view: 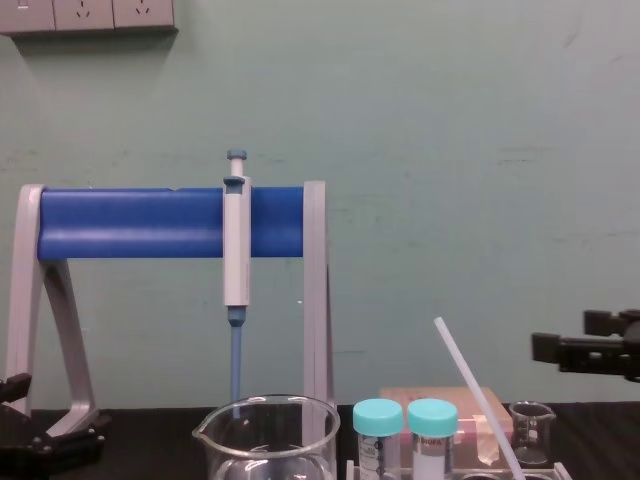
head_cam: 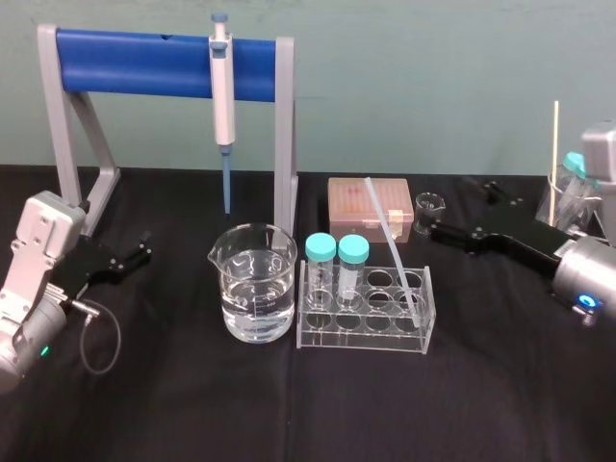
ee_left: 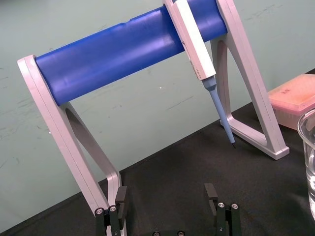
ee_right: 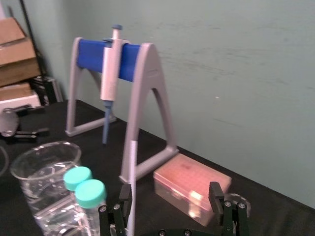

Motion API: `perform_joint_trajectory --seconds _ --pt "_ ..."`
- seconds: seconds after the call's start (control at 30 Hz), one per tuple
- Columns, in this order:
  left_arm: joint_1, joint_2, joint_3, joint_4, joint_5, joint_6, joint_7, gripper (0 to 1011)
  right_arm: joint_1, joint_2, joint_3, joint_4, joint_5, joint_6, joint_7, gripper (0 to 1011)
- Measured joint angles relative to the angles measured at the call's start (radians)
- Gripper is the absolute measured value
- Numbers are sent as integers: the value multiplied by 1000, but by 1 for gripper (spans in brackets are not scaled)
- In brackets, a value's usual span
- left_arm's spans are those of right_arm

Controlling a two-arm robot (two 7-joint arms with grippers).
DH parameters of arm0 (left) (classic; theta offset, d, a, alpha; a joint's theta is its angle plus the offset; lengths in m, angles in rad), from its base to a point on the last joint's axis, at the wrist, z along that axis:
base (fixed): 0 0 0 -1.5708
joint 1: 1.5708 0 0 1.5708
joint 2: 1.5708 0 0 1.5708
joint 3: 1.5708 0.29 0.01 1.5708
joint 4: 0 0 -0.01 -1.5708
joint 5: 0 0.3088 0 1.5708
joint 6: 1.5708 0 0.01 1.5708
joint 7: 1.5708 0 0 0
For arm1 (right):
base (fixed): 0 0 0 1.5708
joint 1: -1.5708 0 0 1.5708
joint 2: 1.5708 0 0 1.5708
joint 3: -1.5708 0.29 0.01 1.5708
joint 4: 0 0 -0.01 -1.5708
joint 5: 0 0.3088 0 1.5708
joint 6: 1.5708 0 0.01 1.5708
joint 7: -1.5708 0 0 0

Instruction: Pick up the stirring rod with one hand, then place it down.

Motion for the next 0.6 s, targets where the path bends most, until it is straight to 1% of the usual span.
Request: perform_joint_trajectory --seconds 0.23,0.4,0.43,0.47,0.6 --pt "0 0 0 0 0 0 0 1000 36 -34 -35 4 -18 23 17 1003" --pt "0 0 0 0 0 0 0 1001 73 -56 -68 24 -43 52 22 1003" --pt "0 0 0 0 0 0 0 1001 73 -56 -68 24 -43 52 22 1003" --pt "0 0 0 0 0 0 0 1000 89 -65 -80 35 -55 69 21 1003" --pt "0 0 0 0 0 0 0 1000 108 -79 -92 49 -66 87 13 1003"
